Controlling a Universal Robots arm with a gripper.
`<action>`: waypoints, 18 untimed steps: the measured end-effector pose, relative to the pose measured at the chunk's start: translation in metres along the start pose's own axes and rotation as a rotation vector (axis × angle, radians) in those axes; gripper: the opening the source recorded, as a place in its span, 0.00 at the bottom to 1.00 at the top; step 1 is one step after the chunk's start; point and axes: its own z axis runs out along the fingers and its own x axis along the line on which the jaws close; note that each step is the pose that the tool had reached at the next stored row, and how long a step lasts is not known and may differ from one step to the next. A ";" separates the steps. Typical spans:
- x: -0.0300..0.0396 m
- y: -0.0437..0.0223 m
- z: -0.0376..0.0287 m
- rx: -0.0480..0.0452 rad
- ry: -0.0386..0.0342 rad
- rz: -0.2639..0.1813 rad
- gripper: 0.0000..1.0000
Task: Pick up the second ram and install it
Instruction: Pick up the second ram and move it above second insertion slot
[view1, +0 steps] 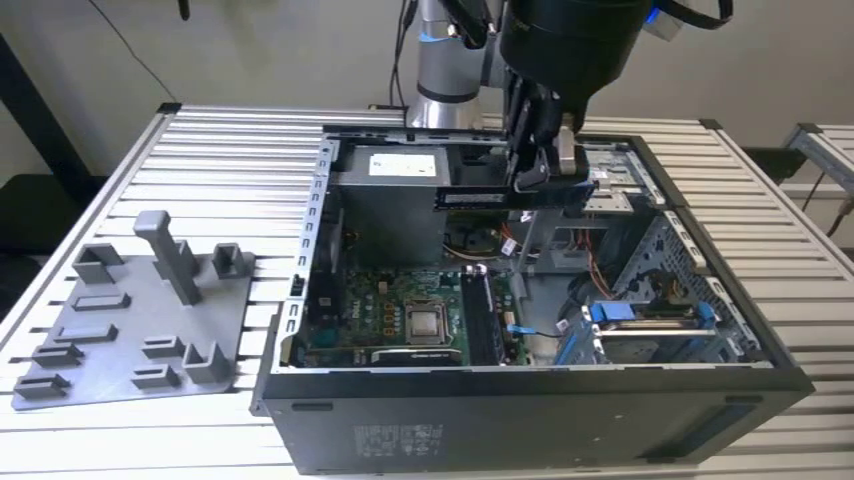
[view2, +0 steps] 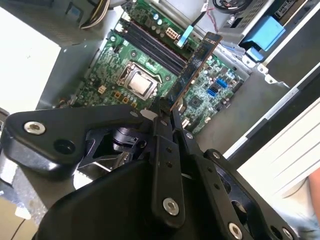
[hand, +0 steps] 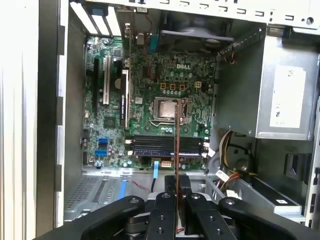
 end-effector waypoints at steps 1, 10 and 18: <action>0.0001 -0.0010 0.0006 0.0007 0.0000 0.006 0.14; -0.0193 -0.0022 0.0066 0.0027 0.0001 0.023 0.14; -0.0453 -0.0029 0.0121 0.0027 0.0001 0.023 0.14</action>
